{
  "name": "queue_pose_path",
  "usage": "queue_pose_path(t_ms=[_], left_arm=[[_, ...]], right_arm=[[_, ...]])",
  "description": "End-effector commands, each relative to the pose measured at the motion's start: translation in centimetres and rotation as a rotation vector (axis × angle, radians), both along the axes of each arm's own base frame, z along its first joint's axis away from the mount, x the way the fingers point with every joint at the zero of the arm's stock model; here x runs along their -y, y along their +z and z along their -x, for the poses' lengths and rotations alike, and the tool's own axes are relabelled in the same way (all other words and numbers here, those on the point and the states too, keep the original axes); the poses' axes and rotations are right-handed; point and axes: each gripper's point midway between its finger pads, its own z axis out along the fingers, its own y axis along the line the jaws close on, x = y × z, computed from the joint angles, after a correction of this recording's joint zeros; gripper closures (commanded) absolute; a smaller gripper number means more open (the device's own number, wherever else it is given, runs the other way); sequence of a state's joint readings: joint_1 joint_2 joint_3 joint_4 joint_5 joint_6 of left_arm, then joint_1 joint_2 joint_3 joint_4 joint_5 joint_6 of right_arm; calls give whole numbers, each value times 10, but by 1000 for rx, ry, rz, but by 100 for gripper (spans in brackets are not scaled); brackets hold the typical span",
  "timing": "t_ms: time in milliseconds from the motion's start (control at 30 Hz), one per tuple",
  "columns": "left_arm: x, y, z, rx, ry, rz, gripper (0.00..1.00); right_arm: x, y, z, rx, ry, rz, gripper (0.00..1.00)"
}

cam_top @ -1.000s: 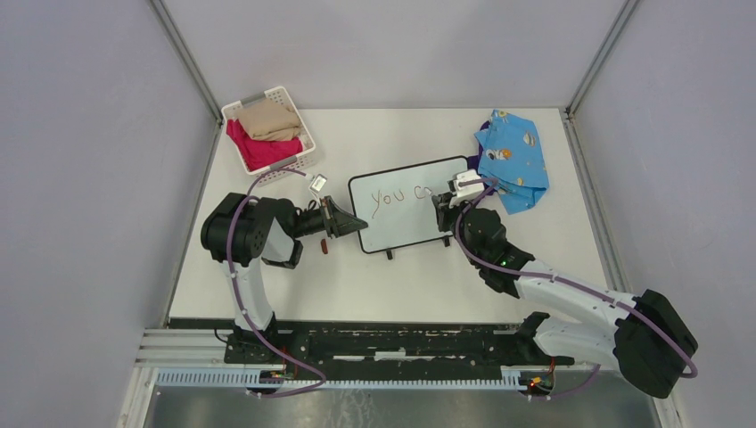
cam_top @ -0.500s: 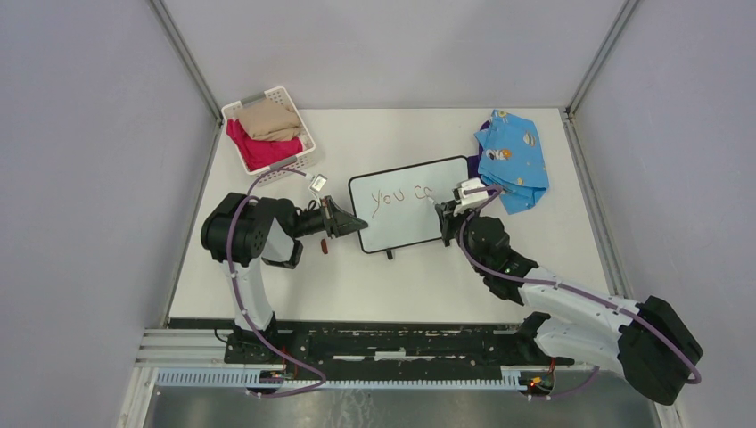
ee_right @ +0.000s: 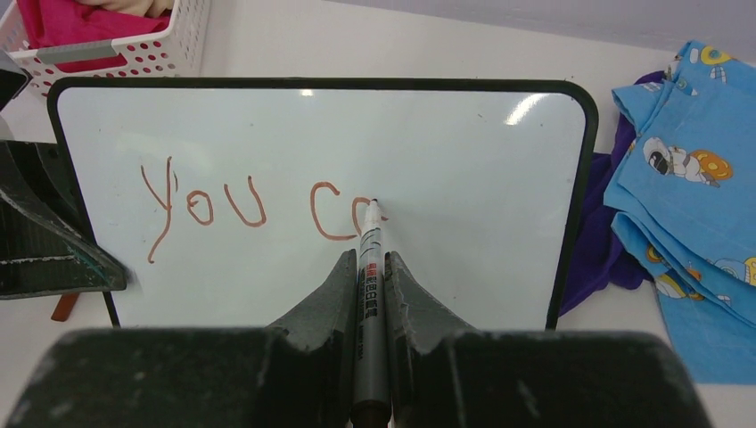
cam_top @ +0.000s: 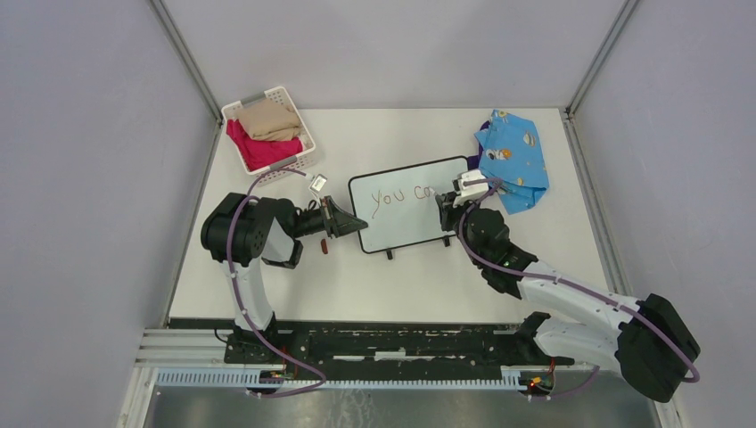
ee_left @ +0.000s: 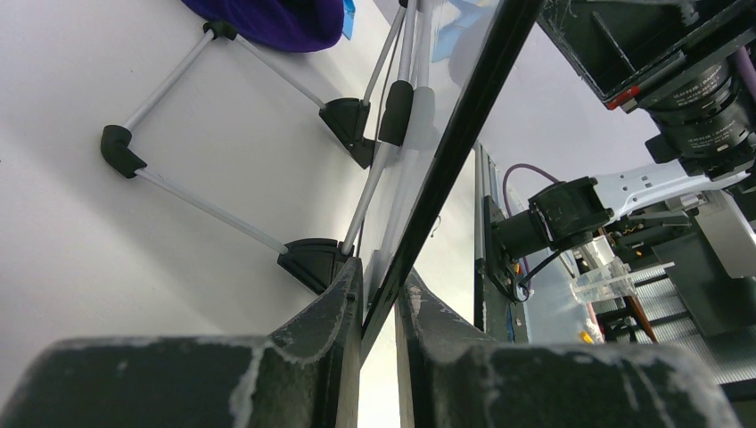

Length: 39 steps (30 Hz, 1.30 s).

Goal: Write a sentence on the whiteboard

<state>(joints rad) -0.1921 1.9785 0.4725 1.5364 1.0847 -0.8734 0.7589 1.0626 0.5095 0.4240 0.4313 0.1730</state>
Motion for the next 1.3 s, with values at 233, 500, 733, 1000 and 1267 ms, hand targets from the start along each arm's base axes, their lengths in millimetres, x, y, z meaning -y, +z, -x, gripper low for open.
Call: queue_pose_path(t_ms=[233,500,733,1000,1267], left_arm=[[1,9,5,136,-35,16,98],[1,9,5,135,-34,16,98],[1,10,5,138,-34,16,98],[2,10,5,136,-35,16,98],[2,11,5,137,-35,17,98]], right_arm=[[0,15,-6,33,-15,-22,100],[7,-5,3,-1,-10,-13,100],[9,1,6,10,-8,-30,100],[7,43,0,86,-15,-66,100],[0,48,-9,86,-18,-61,100]])
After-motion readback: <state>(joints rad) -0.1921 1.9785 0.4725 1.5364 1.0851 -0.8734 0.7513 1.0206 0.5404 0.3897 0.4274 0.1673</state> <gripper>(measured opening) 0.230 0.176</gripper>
